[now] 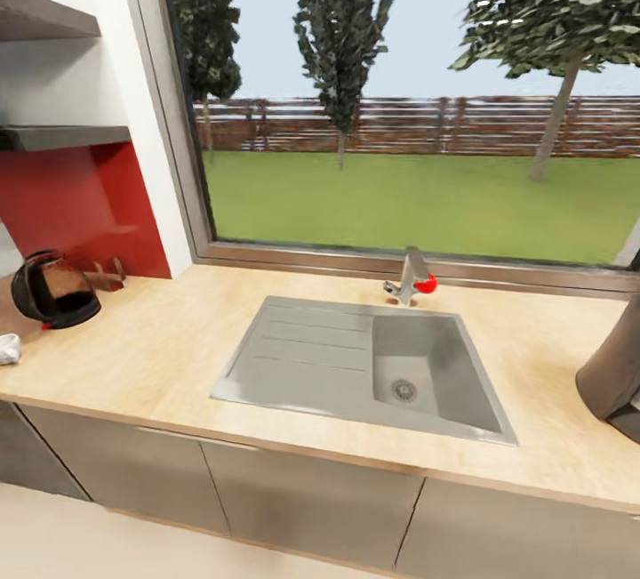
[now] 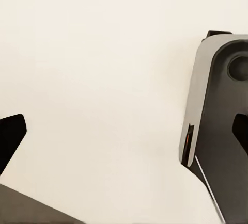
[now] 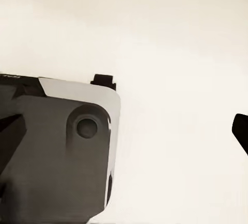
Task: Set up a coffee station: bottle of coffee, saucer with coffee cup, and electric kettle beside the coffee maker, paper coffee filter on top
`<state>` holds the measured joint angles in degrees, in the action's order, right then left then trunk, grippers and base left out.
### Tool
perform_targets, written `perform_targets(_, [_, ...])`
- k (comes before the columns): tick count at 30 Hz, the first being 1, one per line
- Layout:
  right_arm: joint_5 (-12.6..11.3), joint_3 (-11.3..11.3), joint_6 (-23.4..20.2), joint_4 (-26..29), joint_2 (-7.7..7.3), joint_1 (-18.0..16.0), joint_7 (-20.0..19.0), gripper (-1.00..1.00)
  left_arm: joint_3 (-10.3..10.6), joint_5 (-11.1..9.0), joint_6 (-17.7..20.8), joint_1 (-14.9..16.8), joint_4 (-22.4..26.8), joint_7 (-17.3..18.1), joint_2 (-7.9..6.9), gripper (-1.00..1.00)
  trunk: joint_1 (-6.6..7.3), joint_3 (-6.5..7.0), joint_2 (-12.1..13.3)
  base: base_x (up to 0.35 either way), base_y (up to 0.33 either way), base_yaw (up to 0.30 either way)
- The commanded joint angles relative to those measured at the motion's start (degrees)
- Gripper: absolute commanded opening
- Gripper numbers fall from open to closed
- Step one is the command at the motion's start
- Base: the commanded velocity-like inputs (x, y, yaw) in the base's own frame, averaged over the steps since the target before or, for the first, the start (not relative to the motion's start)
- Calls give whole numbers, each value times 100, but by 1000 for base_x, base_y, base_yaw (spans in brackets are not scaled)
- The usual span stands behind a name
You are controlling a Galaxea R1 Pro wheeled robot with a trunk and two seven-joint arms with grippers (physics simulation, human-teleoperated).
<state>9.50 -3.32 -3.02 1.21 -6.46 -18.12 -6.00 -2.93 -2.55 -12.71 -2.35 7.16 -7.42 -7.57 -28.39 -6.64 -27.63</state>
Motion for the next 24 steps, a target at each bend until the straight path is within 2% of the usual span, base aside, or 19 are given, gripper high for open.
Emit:
perform_targets(1, [64, -37, -30, 11, -5, 27, -21, 100, -24, -26, -8, -2, 7, 12, -8, 100, -3, -15, -10, 0, 308, 236])
perform_targets(5, [76, -37, -24, 13, -12, 228, -10, 100, -31, -24, -10, -2, 0, 12, -40, 100, -3, -37, -10, 0, 313, 207])
perform_targets(15, [69, -37, -32, 29, 28, 274, 2, 100, -16, -56, -40, 3, 10, 16, -33, 100, -3, -93, -10, 0, 310, 156])
perform_targets(24, [65, -46, -24, 34, 31, 274, 11, 100, 11, 8, -46, 15, 27, 37, 2, 100, -3, -147, -10, 0, 14, 180])
